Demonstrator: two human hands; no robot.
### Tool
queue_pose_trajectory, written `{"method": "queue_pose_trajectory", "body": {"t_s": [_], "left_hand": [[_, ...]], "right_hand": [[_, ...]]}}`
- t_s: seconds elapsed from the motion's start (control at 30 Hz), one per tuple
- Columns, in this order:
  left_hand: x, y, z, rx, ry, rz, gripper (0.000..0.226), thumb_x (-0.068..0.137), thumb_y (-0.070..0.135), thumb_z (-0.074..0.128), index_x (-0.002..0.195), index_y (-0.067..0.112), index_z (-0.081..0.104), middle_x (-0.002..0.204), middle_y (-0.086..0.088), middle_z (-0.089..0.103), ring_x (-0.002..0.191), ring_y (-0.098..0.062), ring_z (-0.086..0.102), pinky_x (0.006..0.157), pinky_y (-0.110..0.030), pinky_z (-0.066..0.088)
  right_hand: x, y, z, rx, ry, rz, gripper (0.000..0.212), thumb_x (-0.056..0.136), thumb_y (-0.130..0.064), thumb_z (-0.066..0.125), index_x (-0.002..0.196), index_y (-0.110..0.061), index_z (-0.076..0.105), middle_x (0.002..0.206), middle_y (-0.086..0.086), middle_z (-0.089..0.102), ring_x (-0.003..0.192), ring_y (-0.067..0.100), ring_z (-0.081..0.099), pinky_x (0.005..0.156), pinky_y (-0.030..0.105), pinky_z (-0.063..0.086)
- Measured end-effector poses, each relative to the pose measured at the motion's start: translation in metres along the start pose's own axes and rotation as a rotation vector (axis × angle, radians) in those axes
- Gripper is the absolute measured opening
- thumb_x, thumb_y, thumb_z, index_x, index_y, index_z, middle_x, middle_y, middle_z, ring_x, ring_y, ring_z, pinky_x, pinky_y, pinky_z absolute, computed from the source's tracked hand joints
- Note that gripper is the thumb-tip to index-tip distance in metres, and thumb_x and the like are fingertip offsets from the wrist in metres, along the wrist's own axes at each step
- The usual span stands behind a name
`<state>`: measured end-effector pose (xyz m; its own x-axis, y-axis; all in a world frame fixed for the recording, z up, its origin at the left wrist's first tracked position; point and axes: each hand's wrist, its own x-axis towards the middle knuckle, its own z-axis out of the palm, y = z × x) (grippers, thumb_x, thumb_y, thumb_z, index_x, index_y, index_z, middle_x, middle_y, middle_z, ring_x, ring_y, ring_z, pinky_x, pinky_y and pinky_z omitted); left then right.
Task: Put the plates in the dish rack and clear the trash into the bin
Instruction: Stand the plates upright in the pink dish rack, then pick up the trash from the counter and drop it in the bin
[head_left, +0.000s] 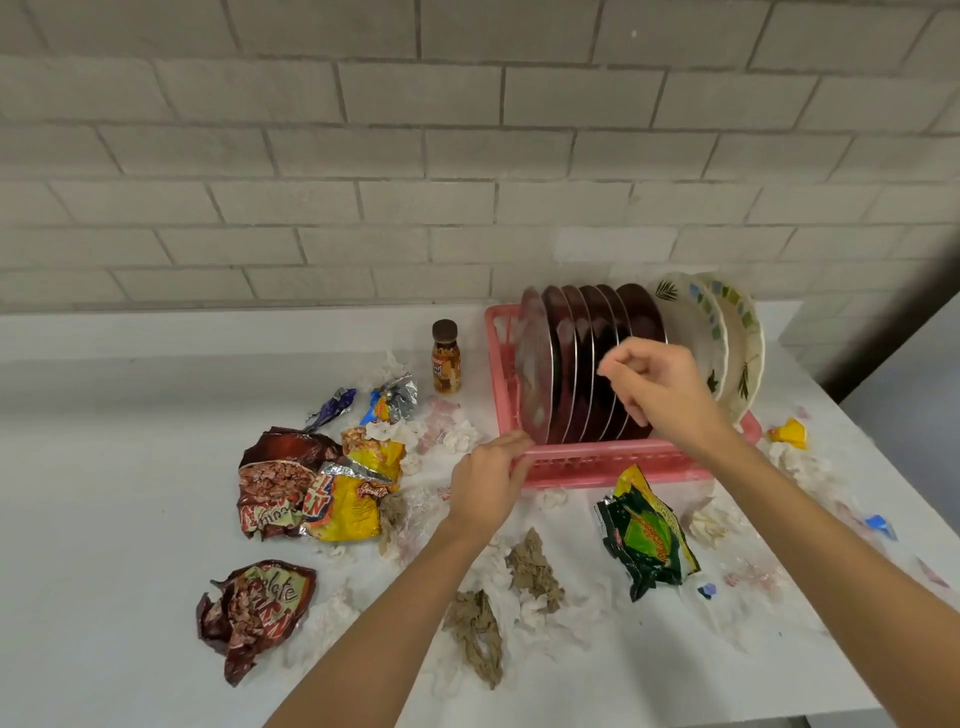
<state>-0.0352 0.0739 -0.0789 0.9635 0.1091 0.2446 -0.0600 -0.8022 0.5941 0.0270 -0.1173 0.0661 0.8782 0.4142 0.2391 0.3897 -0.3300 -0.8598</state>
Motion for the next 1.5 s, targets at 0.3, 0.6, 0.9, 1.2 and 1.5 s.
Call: {"method": "queue_pose_trajectory", "body": {"t_s": [0.3,0.6,0.9,1.2,1.5], "left_hand": [[0.002,-0.009,0.008,-0.026,0.041,0.027,0.025,0.095,0.031,0.061,0.118,0.031,0.070,0.128,0.017,0.063,0.100,-0.005,0.067,0.083,-0.024,0.054],[0.002,-0.004,0.008,0.038,0.051,0.003,0.023,0.095,0.033,0.060,0.116,0.031,0.071,0.126,0.016,0.065,0.103,-0.007,0.066,0.076,-0.024,0.050],[-0.001,0.003,0.015,0.062,0.090,-0.040,0.023,0.095,0.025,0.062,0.115,0.025,0.072,0.122,0.010,0.068,0.102,-0.011,0.068,0.080,-0.027,0.055],[-0.031,0.037,0.010,-0.012,0.234,-0.162,0.020,0.093,0.017,0.061,0.103,0.028,0.075,0.112,0.014,0.070,0.066,-0.008,0.065,0.060,-0.031,0.055],[-0.156,0.067,0.040,-0.172,0.139,-0.272,0.025,0.088,0.004,0.067,0.092,0.027,0.075,0.089,0.018,0.069,0.067,-0.011,0.060,0.055,-0.012,0.043]], "right_hand": [[-0.058,0.102,-0.034,-0.521,0.098,0.031,0.017,0.090,-0.014,0.065,0.101,-0.025,0.071,0.100,-0.009,0.065,0.079,0.002,0.060,0.075,0.028,0.054],[-0.070,0.133,-0.039,-0.620,-0.032,0.022,0.030,0.093,-0.008,0.058,0.121,-0.014,0.068,0.121,0.002,0.061,0.099,0.015,0.062,0.094,0.023,0.047],[-0.078,0.147,-0.042,-0.601,0.013,0.031,0.035,0.090,0.001,0.058,0.125,-0.003,0.064,0.130,0.008,0.059,0.118,0.023,0.056,0.104,0.015,0.026],[-0.115,0.141,-0.037,-0.297,-0.003,-0.042,0.034,0.089,0.004,0.055,0.117,-0.012,0.067,0.120,-0.005,0.056,0.109,0.002,0.050,0.093,0.011,0.038],[-0.209,0.143,0.023,-0.152,-0.332,0.029,0.020,0.090,-0.003,0.055,0.100,-0.014,0.069,0.101,-0.006,0.058,0.078,-0.003,0.054,0.071,0.011,0.038]]}}
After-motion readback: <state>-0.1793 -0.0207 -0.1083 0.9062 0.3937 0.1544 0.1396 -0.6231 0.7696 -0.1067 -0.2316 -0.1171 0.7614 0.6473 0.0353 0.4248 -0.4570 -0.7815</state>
